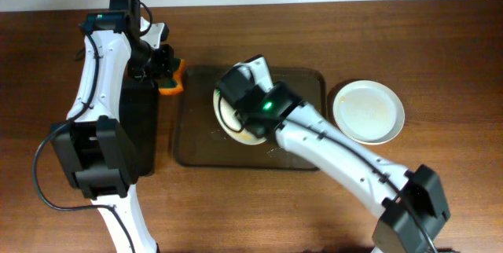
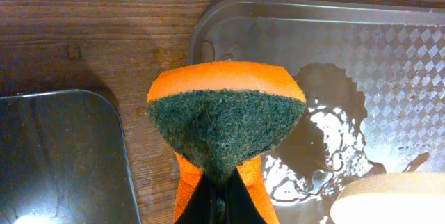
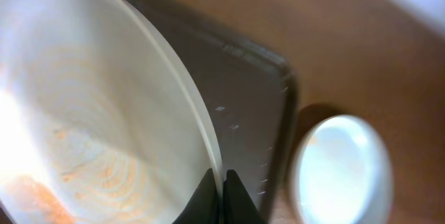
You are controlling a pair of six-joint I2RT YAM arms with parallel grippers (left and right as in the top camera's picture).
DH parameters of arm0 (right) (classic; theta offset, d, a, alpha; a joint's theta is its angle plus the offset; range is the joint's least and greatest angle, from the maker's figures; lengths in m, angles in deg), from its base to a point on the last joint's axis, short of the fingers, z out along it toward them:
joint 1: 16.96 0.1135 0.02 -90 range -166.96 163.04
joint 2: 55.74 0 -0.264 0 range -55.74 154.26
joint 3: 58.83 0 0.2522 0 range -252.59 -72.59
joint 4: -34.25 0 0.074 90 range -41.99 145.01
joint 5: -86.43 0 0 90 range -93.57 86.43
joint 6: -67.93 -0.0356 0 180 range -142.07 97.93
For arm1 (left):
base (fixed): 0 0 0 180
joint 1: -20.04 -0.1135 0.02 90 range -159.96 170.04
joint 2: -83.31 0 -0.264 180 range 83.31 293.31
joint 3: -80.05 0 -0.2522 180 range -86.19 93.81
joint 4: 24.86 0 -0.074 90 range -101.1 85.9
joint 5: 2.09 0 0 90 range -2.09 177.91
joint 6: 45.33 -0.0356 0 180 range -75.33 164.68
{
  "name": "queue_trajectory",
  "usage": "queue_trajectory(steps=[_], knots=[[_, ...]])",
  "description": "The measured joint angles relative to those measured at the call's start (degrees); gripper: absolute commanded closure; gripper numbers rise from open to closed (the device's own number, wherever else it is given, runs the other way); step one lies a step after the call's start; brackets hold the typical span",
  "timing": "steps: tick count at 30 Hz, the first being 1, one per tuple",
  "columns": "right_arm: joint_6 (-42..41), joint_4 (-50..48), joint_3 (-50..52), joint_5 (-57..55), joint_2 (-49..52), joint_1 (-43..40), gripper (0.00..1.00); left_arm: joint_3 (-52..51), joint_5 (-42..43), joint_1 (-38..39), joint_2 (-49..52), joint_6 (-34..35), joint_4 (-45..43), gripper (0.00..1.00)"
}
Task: Clean dirty plates on tray and stack at the side
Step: 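Lift the last plate with the right gripper and stack it on the pile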
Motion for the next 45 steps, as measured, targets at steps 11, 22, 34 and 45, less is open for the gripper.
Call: queue_trajectory(steps=[11, 22, 34, 45], knots=[[0.68, -0.7, 0.0, -30.32, 0.0, 9.99, 0.96, 0.0, 0.0, 0.0, 0.0, 0.0, -0.02, 1.0], [-4.55, -1.33, 0.0, -3.72, 0.07, 3.96, 0.96, 0.0, 0.0, 0.0, 0.0, 0.0, -0.02, 1.0], [-6.6, 6.95, 0.07, 45.07, 0.35, -44.48, 0.96, 0.0, -0.17, 0.0, 0.0, 0.0, -0.02, 1.0], [-6.16, 1.11, 14.71, 41.81, 0.44, -61.75, 0.96, 0.0, -5.29, -2.69, 0.0, 2.38, 5.49, 1.0]])
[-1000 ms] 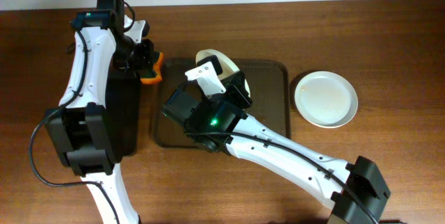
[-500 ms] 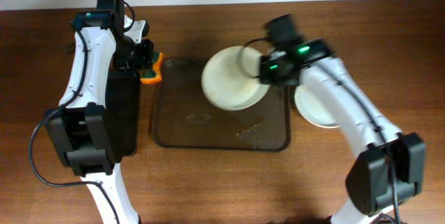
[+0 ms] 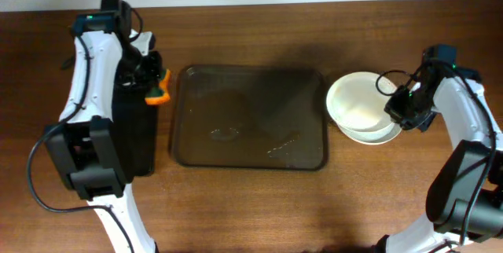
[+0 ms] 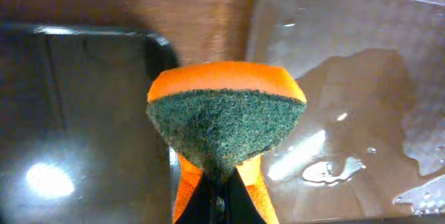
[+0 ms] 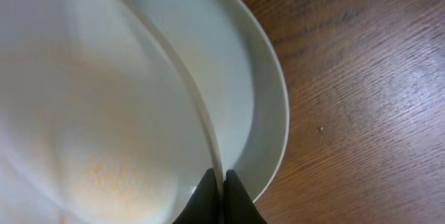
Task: Clean dirty plates on tray and stack at the side
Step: 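Lift the last plate with the right gripper and stack it on the pile, then lower the sponge into the black tray and release with the left gripper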
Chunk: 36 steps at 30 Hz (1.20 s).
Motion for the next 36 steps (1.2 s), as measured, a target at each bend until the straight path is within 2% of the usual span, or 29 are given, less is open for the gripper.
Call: queue_trajectory(steps=[3, 4, 5, 7, 13, 17, 20, 21, 22, 23, 24, 29, 32, 33, 36], knots=[[0.0, -0.24, 0.15, -2.32, 0.0, -0.02, 0.95, 0.0, -0.68, -3.39, 0.0, 0.04, 1.81, 1.0], [-0.02, -0.13, 0.15, -2.71, 0.0, -0.09, 0.88, 0.0, -0.72, -4.07, 0.0, 0.04, 2.05, 1.0], [-0.04, 0.04, 0.15, -2.95, 0.0, -0.22, 0.61, 0.0, -0.83, -4.52, 0.0, 0.09, 2.32, 1.0], [-0.04, 0.59, 0.15, -3.8, 0.0, -1.09, 0.46, 0.0, -1.16, -4.76, 0.0, 0.2, 2.4, 1.0], [1.73, 2.8, -0.68, 0.07, 0.0, -1.95, 0.43, 0.0, -6.01, -4.66, 0.0, 1.11, 2.99, 1.0], [4.0, 8.24, -7.98, 4.98, -0.02, -1.95, 0.42, 0.0, -11.26, -4.66, 0.0, 3.15, 3.28, 1.0], [5.22, 9.25, -9.46, 5.99, -0.11, -1.95, 0.42, -0.63, -14.8, -4.66, 0.0, 4.04, 1.75, 1.0], [5.35, 9.31, -9.46, 6.12, -0.11, -1.92, 0.42, -2.62, -16.85, -4.66, 0.0, 4.13, -0.13, 0.94], [5.38, 9.38, -9.46, 6.14, -0.11, -1.9, 0.41, -3.87, -17.59, -4.66, 0.04, 4.13, -1.16, 0.59], [5.44, 9.38, -9.46, 6.16, -0.11, -1.79, 0.4, -5.79, -18.23, -4.66, 0.26, 4.46, -2.54, 0.05], [5.53, 9.38, -9.46, 6.16, -0.11, -1.66, 0.39, -6.67, -18.64, -4.66, 0.68, 4.48, -2.84, 0.0], [5.97, 10.43, -11.3, 6.32, -0.37, -1.55, 0.36, -5.92, -18.99, -4.66, 1.6, 5.18, -1.09, 0.0], [8.2, 15.3, -16.94, 6.34, -3.89, -1.55, 0.34, 3.93, -17.27, -4.66, 1.81, 5.62, 5.27, 0.0], [9.16, 16.92, -19.32, 6.36, -6.14, -1.55, 0.33, 10.86, -15.78, -4.66, 1.14, 5.77, 6.43, 0.0], [11.45, 22.1, -23.91, 6.58, -15.06, -1.55, 0.29, 22.08, -13.46, -4.57, -2.82, 5.84, 9.44, 0.0]])
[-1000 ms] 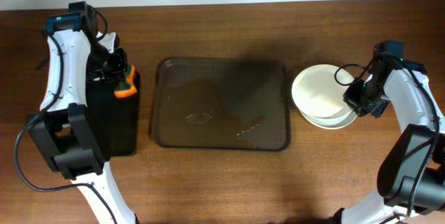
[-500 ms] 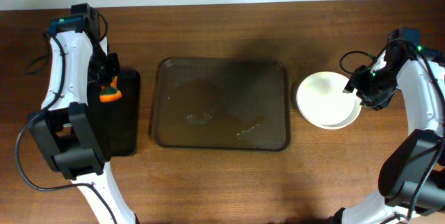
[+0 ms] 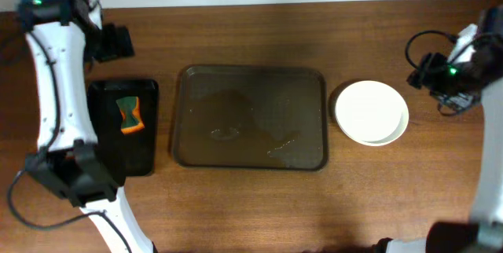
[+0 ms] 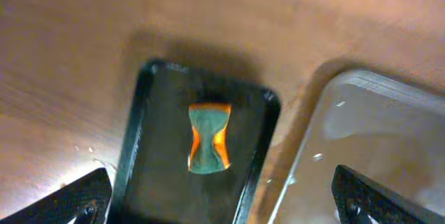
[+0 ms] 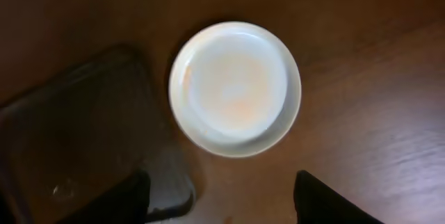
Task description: Clean dirty plates on tray and stack at the side
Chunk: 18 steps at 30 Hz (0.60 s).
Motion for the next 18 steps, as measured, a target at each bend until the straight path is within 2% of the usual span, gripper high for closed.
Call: queue_trajectory(steps=[1, 2, 3, 6, 9, 15, 18], knots=[[0.79, 1.09, -0.24, 0.09, -2.75, 0.0, 0.28, 1.27, 0.02, 0.0, -1.42, 0.0, 0.22, 0.0], [1.66, 2.21, -0.24, 0.17, -5.49, 0.0, 0.11, 2.16, 0.02, 0.0, -2.86, 0.0, 0.35, 0.0], [2.14, 2.89, -0.24, 0.17, -7.65, 0.0, 0.02, 2.45, 0.02, 0.0, -3.45, 0.02, 0.35, 0.0], [2.14, 3.74, -0.24, 0.76, -18.01, 0.0, 0.02, 2.47, 0.04, 0.02, -3.63, 0.0, 0.5, 0.0], [1.22, 3.8, -0.35, 1.05, -22.8, 0.0, 0.02, 2.45, 0.02, 0.02, -3.63, 0.02, 0.52, 0.0], [1.05, 4.66, -0.35, 1.27, -21.88, 0.22, 0.02, 2.45, 0.02, 0.02, -3.63, 0.0, 0.52, 0.0], [1.25, 1.07, 0.35, 0.76, -21.88, 5.92, 0.02, 2.45, 0.04, 0.02, -3.63, 0.02, 0.52, 0.0]])
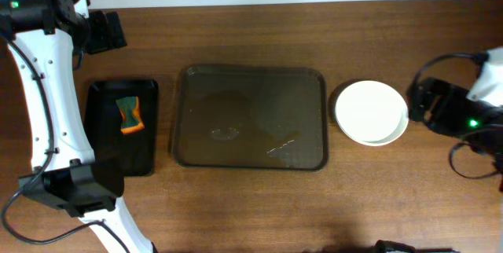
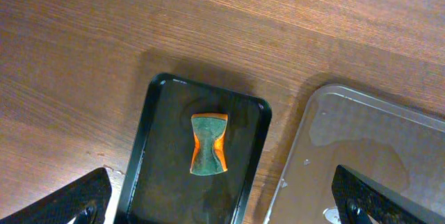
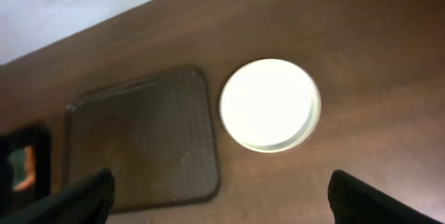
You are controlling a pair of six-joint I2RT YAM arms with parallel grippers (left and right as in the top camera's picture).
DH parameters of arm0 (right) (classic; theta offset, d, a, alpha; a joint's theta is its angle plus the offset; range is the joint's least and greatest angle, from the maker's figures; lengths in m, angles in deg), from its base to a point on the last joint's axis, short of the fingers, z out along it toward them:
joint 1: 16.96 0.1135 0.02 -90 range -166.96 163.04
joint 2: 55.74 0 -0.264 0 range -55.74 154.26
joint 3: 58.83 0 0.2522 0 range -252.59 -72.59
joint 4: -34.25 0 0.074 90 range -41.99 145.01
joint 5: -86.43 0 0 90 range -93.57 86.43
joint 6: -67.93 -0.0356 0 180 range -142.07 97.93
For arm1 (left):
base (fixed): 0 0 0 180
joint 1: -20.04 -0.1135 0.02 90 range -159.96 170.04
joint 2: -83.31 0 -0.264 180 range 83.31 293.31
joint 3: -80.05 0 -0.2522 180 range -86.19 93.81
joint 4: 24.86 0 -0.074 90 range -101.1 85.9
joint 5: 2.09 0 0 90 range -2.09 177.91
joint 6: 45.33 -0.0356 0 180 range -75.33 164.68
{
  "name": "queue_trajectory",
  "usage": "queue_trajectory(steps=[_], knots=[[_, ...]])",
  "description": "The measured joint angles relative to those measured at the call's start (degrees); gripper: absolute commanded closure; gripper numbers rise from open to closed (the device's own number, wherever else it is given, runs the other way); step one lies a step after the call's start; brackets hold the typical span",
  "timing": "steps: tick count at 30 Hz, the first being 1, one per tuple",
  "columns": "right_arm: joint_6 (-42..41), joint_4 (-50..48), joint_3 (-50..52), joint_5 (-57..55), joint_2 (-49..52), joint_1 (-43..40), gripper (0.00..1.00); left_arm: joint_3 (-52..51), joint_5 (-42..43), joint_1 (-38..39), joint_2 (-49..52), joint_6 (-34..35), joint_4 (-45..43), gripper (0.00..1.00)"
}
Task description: Clean dirty plates on tray and stack at the side
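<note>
The grey tray (image 1: 250,118) lies mid-table, wet and holding no plates. White plates (image 1: 371,111) sit stacked on the wood just right of it, also seen as plates (image 3: 270,105). An orange and green sponge (image 1: 130,115) rests in the black dish (image 1: 122,161) left of the tray; it shows as sponge (image 2: 209,144). My left gripper (image 2: 222,203) is open, high above the dish, holding nothing. My right gripper (image 3: 221,200) is open, high above the table with the tray (image 3: 139,140) and plates beneath it.
Brown wood table surface (image 1: 259,206) surrounds everything. A pale wall edge (image 3: 83,1) lies along the far side. Cables hang by the right arm (image 1: 464,115) near the table's right edge.
The right wrist has risen higher and drawn back, so the plates look smaller in its view. The left arm has shifted slightly toward the far left corner. Sponge and plates have not moved.
First my right gripper held a stained plate over the tray and my left held the sponge beside it. Then the plate hung over the side plate, the sponge over the black dish. Afterwards both lay released, the grippers open, and now both arms stand back high.
</note>
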Motion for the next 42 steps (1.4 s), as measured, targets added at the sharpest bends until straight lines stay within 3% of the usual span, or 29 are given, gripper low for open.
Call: queue_trajectory(steps=[3, 8, 10, 16, 24, 27, 42], knots=[[3.23, -17.77, 11.06, -2.8, -5.31, 10.88, 0.02, 0.0, 0.0, 0.0, 0.0, 0.0, 0.0, 0.0], [5.09, -43.34, 40.94, -4.13, -23.82, 12.04, 0.02, -0.02, 0.04, 0.0, 0.0, 0.22, 0.07, 0.0], [5.31, -55.87, 58.42, -4.94, -35.91, 12.09, 0.02, -0.02, 0.02, 0.0, 0.0, 0.37, 0.02, 0.0], [5.51, -68.87, 85.61, -8.09, -59.1, 15.54, 0.02, -0.02, 0.0, 0.0, 0.0, 0.39, 0.15, 0.0], [5.7, -77.88, 98.07, -9.14, -66.49, 16.11, 0.02, -0.02, 0.0, 0.0, 0.0, 0.39, 0.17, 0.0], [5.68, -74.05, 98.66, -9.16, -66.58, 16.11, 0.02, -0.02, 0.0, 0.0, 0.0, 0.39, 0.15, 0.0], [5.7, -74.07, 98.66, -9.14, -66.6, 16.11, 0.02, -0.02, 0.02, 0.0, 0.0, 0.39, 0.17, 0.0]])
